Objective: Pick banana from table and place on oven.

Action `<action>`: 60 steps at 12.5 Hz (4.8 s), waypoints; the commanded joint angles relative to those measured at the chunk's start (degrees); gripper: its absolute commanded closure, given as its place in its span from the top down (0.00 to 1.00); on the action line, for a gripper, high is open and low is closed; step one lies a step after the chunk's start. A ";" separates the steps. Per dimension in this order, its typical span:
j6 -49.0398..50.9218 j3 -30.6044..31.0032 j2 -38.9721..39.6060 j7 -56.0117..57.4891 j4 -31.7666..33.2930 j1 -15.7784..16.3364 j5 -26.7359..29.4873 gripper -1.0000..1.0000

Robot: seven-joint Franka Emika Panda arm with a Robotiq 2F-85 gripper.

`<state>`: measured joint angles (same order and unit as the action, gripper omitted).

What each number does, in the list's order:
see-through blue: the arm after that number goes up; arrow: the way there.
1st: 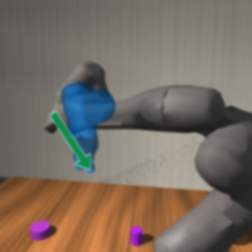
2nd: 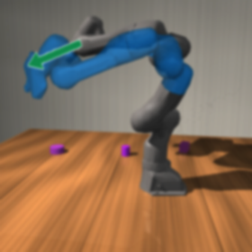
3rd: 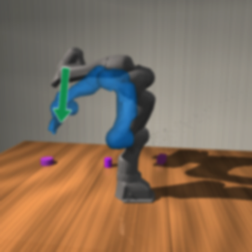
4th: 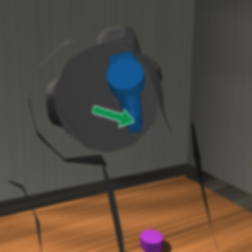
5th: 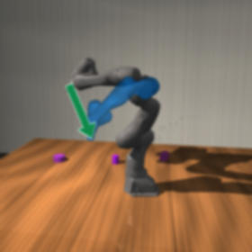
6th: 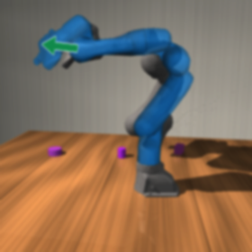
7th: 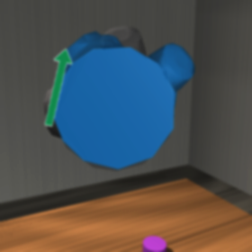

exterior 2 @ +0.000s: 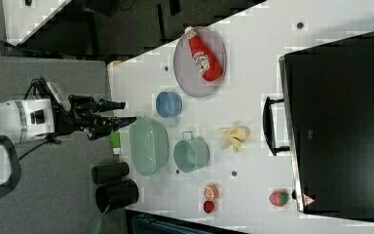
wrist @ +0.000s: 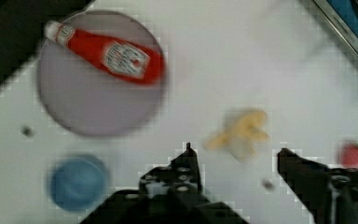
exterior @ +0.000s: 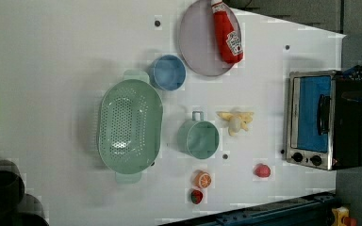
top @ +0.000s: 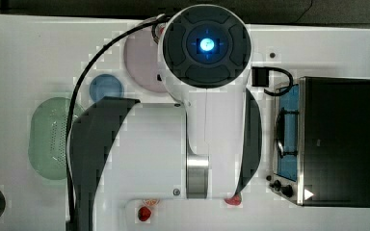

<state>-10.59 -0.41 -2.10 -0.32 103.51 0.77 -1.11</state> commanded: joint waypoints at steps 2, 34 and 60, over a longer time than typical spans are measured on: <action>12.58 -1.75 -31.14 -3.75 17.97 -1.46 -0.28 0.90; -60.33 -1.46 23.17 -3.88 36.99 -1.66 -0.37 0.47; -13.08 -23.59 -4.69 20.51 13.75 -4.72 -4.03 0.26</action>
<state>-23.64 -24.44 -3.85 13.83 120.30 -2.99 -5.00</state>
